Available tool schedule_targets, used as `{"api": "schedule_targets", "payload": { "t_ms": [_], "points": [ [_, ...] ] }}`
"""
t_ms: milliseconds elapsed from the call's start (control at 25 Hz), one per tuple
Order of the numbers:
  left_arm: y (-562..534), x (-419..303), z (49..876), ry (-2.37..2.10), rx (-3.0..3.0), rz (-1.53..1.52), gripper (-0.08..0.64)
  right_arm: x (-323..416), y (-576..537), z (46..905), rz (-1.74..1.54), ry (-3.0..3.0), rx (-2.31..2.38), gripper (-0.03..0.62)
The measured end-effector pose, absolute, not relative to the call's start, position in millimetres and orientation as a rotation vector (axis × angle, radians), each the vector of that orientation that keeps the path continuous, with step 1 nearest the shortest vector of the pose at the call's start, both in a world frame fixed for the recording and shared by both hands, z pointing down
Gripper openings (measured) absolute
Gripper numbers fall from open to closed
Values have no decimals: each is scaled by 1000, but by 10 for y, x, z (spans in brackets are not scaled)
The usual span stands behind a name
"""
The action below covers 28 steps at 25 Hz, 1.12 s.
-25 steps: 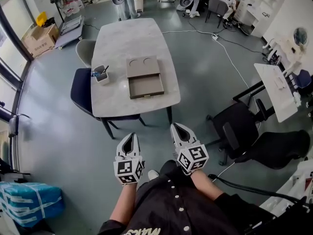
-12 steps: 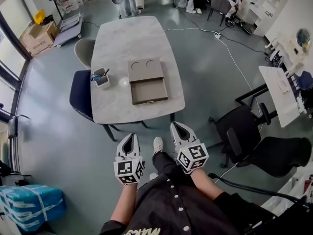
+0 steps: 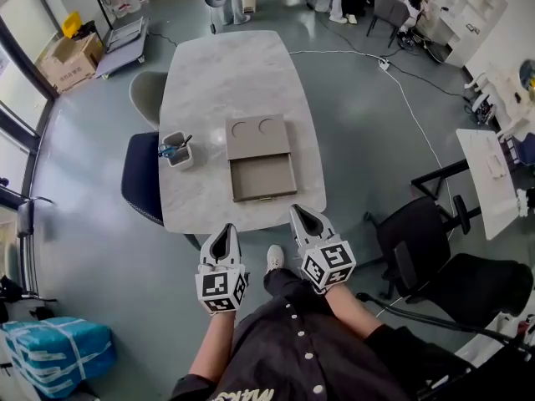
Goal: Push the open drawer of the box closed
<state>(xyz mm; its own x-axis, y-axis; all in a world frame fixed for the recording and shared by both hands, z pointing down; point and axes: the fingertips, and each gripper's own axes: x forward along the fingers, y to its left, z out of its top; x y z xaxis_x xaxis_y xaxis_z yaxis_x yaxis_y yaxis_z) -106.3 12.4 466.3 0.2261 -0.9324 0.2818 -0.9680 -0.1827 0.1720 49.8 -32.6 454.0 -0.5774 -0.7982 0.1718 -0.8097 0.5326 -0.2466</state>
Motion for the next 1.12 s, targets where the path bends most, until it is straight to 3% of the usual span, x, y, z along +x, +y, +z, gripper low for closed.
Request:
{"api": "schedule_targets", "payload": {
  "t_ms": [1120],
  "points": [
    [-1326, -1207, 4757, -1841, 2080, 220, 17, 376, -1898, 4610, 533, -2749, 1279, -3]
  ]
}}
